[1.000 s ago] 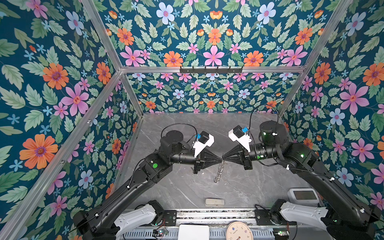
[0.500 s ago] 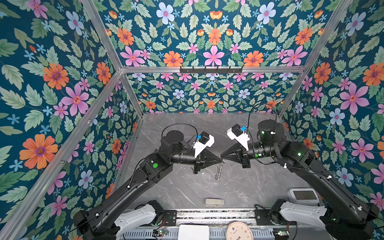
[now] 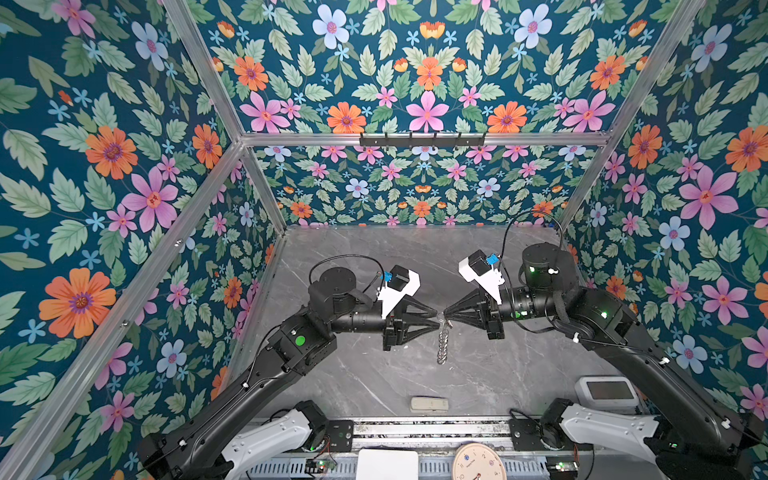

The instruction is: Remove the keys from the keyring

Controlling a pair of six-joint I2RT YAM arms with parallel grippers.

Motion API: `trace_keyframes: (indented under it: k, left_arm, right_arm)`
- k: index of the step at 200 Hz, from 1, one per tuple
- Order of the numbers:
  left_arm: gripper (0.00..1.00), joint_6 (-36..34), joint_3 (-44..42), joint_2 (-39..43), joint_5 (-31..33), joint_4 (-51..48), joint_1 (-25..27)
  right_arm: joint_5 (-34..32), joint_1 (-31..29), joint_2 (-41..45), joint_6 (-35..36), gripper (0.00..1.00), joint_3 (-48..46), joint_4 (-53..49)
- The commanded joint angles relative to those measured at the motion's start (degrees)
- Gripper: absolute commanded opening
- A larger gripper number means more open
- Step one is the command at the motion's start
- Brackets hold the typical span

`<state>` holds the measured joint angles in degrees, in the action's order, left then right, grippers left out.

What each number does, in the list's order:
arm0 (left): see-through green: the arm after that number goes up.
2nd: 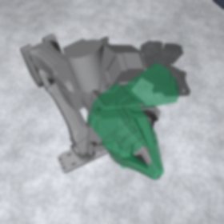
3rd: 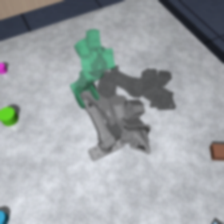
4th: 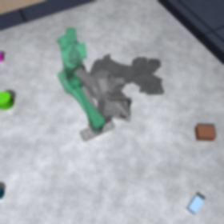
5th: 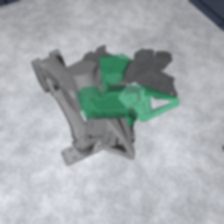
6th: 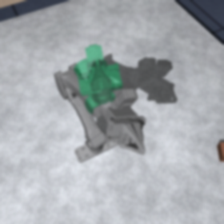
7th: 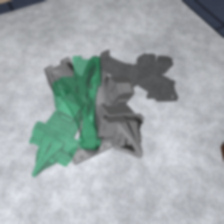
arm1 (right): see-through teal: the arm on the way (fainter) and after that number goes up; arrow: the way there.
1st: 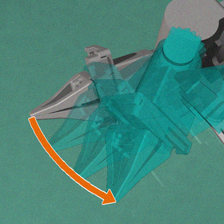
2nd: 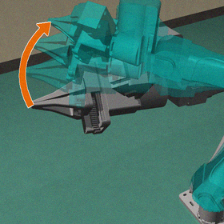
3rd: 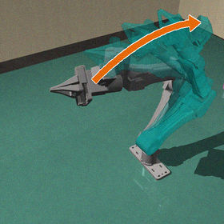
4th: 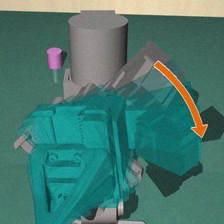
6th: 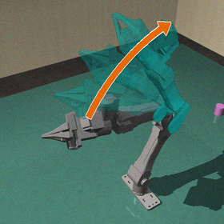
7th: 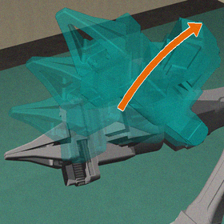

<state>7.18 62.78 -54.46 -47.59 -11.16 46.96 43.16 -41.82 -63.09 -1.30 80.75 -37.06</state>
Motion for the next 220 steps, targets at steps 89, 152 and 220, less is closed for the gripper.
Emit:
trace_keyframes:
  k: [89,152,220]
  left_arm:
    - [0.3,1.9,0.4,-2.0,-5.8,3.9,-0.3]
    - [0.07,2.0,0.5,-2.5,-7.3,3.4,-0.2]
    - [0.0,0.6,0.4,-1.9,-5.3,3.6,-0.3]
  right_arm:
    - [2.1,-0.1,0.8,-0.4,0.0,-0.5,3.2]
    - [-1.5,0.0,0.2,-0.9,0.0,0.1,3.2]
    - [-0.6,0.0,-0.5,-1.3,0.0,1.0,3.6]
